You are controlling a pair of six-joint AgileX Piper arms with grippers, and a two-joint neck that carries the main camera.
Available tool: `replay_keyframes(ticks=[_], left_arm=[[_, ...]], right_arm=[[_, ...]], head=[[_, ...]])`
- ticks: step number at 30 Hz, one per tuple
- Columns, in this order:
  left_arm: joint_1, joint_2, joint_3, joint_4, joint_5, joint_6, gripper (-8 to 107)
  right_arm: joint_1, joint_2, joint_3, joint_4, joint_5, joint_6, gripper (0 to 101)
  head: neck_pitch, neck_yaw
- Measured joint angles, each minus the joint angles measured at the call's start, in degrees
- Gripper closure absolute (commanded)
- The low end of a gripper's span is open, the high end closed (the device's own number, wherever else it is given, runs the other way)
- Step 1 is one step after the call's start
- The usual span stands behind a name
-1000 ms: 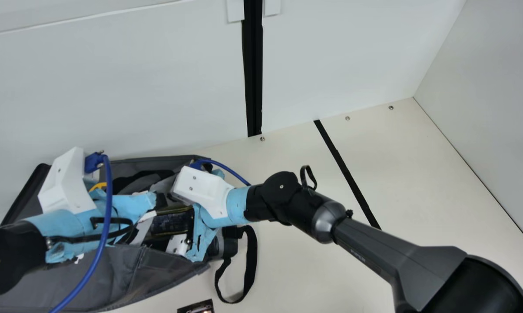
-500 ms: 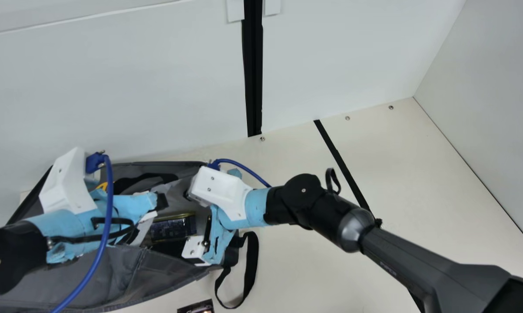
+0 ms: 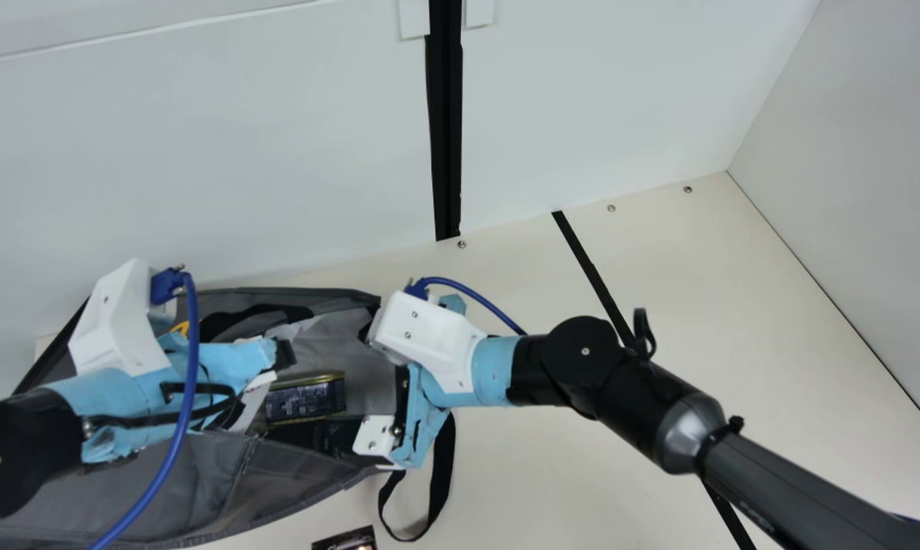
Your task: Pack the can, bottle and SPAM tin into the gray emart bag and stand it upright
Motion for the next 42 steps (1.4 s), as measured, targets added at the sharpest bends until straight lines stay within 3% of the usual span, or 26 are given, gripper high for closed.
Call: replay_keyframes(ticks=[23, 42], left_arm=[[0.00, 0.00, 0.00, 0.00, 0.00, 0.00, 107], [0.00, 0.00, 0.00, 0.00, 0.00, 0.00, 107]], right_arm=[[-5.09, -16.39, 8.92, -11.63, -0.57, 11.95, 6], [-11.96, -28.69, 12.56, -24.23, 1.41, 24.68, 6]], head=[[-0.09, 0.00], [-0.09, 0.00]])
